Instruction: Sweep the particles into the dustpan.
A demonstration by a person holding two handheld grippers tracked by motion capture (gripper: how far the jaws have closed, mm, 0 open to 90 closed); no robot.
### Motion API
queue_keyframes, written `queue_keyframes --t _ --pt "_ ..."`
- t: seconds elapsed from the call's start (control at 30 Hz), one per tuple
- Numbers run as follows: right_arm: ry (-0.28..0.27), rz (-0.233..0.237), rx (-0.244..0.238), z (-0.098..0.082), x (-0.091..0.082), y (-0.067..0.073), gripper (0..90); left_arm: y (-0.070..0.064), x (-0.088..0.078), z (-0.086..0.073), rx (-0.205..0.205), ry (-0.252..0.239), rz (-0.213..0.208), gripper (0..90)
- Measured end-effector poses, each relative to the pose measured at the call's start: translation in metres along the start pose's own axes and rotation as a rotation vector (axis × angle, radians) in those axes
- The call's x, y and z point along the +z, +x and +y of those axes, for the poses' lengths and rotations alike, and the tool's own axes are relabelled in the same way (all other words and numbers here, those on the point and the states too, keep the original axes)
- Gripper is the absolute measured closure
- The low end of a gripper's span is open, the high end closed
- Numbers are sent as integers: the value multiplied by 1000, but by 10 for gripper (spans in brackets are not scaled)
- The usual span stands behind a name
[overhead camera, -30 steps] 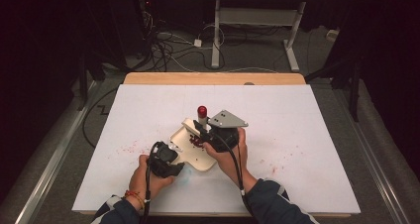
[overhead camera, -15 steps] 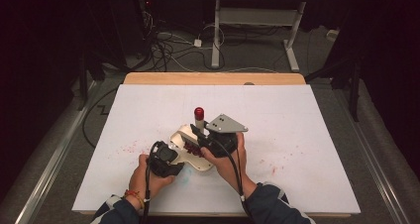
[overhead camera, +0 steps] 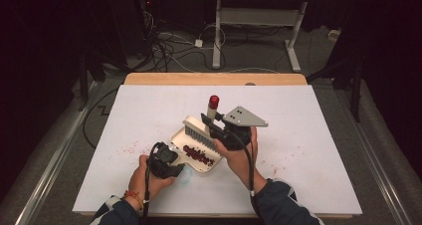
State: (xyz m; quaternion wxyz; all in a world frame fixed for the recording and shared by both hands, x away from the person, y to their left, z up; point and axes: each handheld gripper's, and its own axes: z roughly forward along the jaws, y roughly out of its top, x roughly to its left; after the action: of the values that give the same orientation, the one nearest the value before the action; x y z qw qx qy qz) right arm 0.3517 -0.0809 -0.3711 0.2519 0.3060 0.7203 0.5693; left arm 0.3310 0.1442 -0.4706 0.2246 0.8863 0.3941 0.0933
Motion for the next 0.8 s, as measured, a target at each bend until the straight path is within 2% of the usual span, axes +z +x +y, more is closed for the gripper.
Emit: queue_keyframes --t 0.13,0.23,0.33,0.43,0.63,0.8 --pt "-13 0 7 7 -10 -14 699 0 0 -1 0 0 -6 640" --pt "3 -31 -6 5 -17 -24 699 1 -1 -3 7 2 -11 640" --pt "34 -68 -15 -1 -22 -35 698 0 -2 -4 11 7 -11 640" --pt "94 -109 -49 -15 -27 -44 699 -2 -4 -7 18 10 -12 640" --pt "148 -147 -73 -26 -26 -45 699 -3 -3 -6 10 7 -12 640" --pt "171 -122 -114 -28 -23 -22 697 -5 -2 -5 11 1 -6 639"
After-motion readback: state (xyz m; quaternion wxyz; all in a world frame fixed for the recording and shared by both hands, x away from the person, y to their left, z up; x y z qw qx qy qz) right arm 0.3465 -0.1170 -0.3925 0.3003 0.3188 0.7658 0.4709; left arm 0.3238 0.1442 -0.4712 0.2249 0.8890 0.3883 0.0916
